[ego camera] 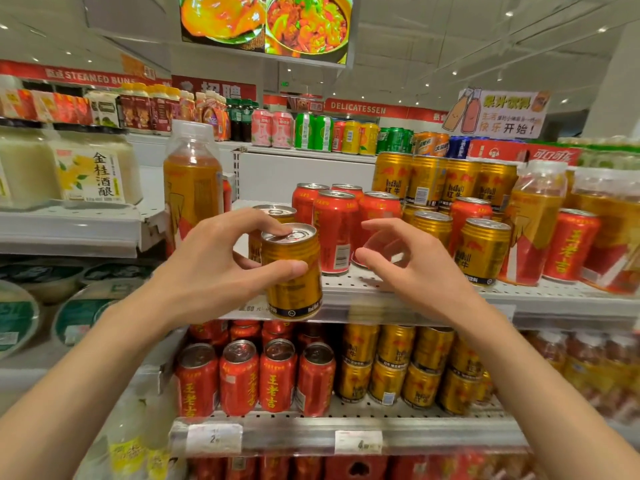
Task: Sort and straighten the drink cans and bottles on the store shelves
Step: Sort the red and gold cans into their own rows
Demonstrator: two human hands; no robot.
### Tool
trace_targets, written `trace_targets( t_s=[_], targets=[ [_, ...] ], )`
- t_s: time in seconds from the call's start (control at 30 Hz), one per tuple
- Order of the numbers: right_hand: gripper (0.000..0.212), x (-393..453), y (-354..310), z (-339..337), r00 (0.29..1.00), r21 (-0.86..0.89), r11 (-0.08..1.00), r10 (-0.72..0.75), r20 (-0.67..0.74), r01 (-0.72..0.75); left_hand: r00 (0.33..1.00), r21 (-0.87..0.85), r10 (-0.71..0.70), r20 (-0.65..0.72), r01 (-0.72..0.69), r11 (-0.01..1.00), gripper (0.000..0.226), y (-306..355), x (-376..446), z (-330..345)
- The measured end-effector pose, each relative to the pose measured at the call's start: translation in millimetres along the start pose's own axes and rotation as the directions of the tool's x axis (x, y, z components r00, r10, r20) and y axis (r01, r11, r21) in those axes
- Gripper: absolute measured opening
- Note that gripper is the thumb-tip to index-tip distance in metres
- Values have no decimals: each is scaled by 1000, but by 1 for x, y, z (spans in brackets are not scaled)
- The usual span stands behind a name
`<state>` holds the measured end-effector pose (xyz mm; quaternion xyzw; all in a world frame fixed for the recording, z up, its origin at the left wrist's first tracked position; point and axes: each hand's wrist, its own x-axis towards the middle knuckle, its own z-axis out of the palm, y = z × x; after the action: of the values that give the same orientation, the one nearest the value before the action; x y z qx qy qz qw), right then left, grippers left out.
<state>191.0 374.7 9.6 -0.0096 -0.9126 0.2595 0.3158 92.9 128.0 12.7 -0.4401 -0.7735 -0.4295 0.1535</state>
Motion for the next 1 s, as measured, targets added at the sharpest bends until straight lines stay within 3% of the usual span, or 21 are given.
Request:
trace_targets(
  t_s=[0.07,0.17,0.3,0.4,0.73,0.87,1.0],
  targets=[
    [45,-16,5,-7,995,76,997,2,103,-10,1000,-38,1,2,-1,999,47,4,1,10],
    [65,-39,13,-17,971,193,981,-11,239,-36,1000,-58,13,21,-12,998,47,14,3,30],
    [91,-57,30,-29,957,241,971,-68,283,-2,999,-99,31,12,-30,995,48,36,10,70],
    [97,-61,53,-47,964,242,969,-99,248,37,998,-117,45,46,-39,992,47,59,21,103],
    [88,-71,138,-127,979,208,970,-155,133,125,992,-143,80,98,-65,988,36,126,68,188],
    [81,-73,162,-156,993,164,983,-93,70,80,999,-152,35,-6,-35,988,28,131,81,193],
    [80,-69,181,-182,999,110,993,-34,-25,37,996,9,67,-66,-66,998,27,138,102,206]
  ],
)
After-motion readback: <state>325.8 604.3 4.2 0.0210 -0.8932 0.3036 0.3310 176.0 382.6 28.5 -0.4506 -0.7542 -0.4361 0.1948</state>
